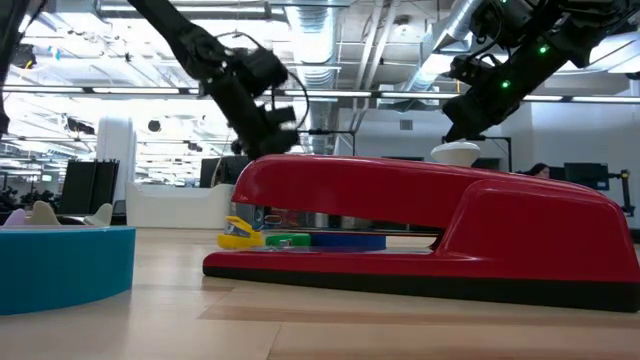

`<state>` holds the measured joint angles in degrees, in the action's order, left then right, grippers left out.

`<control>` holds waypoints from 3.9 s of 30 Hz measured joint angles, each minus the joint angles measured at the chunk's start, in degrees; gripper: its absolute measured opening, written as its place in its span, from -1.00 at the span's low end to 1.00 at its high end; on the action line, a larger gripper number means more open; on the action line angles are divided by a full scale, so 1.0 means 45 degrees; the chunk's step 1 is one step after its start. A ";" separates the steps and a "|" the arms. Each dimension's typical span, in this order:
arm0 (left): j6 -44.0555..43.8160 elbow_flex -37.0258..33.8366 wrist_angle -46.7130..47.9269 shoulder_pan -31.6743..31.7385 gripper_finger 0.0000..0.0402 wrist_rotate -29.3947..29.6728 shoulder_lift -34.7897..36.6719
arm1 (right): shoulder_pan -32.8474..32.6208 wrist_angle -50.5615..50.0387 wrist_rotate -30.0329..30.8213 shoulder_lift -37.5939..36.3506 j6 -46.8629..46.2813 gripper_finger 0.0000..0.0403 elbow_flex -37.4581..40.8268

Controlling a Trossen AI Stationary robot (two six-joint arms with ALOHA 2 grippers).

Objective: Pick and place Stapler, Stapler remover, tape
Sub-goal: Put the top green stapler into the black bin, then put the yellow stapler into the black bin

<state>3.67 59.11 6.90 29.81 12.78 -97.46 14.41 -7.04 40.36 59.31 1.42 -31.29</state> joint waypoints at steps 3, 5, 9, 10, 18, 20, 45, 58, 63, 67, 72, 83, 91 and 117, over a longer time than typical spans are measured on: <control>-0.0054 0.0000 -0.0224 0.0090 -0.71 -0.0005 -0.0643 | 0.0000 -0.0002 0.0000 0.0000 0.0002 -1.00 0.0000; -0.0266 0.0000 -0.0452 0.0164 -0.71 0.0037 -0.0950 | 0.0000 -0.0002 0.0005 0.0000 -0.0001 -1.00 0.0000; -0.0563 0.0000 -0.0735 0.0418 -0.71 0.0053 -0.1311 | 0.0000 -0.0004 0.0005 0.0000 0.0001 -1.00 0.0000; -0.0570 -0.0005 -0.0695 0.0470 -0.71 0.0063 -0.1343 | 0.0000 -0.0002 0.0005 0.0000 0.0000 -1.00 0.0000; -0.1187 -0.0005 -0.0759 0.0763 -0.71 -0.0279 -0.1383 | -0.0005 -0.0007 0.0015 0.0000 0.0002 -1.00 0.0000; -0.1210 -0.0005 -0.0768 0.0789 -0.70 -0.0282 -0.1383 | -0.0005 -0.0007 0.0015 0.0000 0.0002 -1.00 0.0000; -0.1147 -0.0005 -0.0787 0.0798 -0.45 -0.0300 -0.1362 | -0.0005 -0.0059 0.0021 0.0000 0.0011 -1.00 0.0000; 0.0205 0.0005 0.0843 -0.1749 -0.97 -0.0940 0.1861 | 0.0000 -0.0158 0.0015 0.0005 0.0148 -1.00 0.0000; -0.3347 0.0005 0.2907 -0.3645 -0.96 -0.0346 0.3186 | 0.0000 -0.0153 0.0005 0.0002 0.0143 -1.00 0.0000; -0.6005 -0.0005 0.5211 -0.5144 -0.99 0.1118 0.3712 | 0.0000 -0.0155 0.0005 0.0000 0.0134 -1.00 0.0000; -0.8322 0.0312 0.6151 -0.6673 -0.99 0.1724 0.3666 | 0.0000 -0.0153 0.0000 0.0005 0.0104 -1.00 0.0000; -1.1311 0.2345 0.8470 -0.8134 -0.99 0.1799 0.2775 | 0.0000 -0.0487 0.0010 0.0005 -0.0623 -1.00 -0.0005; -1.2910 0.4355 0.9435 -0.8939 -0.99 0.0912 0.1145 | 0.0013 -0.0608 0.0003 0.0005 -0.0663 -1.00 0.0000; -1.6799 0.5419 1.0945 -0.9343 -0.87 -0.2722 -0.1291 | 0.0078 -0.1134 0.0000 0.0005 -0.0661 -1.00 0.0000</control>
<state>-71.93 83.50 56.15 -12.23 0.53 -103.26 14.76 -12.14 40.36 59.33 -1.55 -31.29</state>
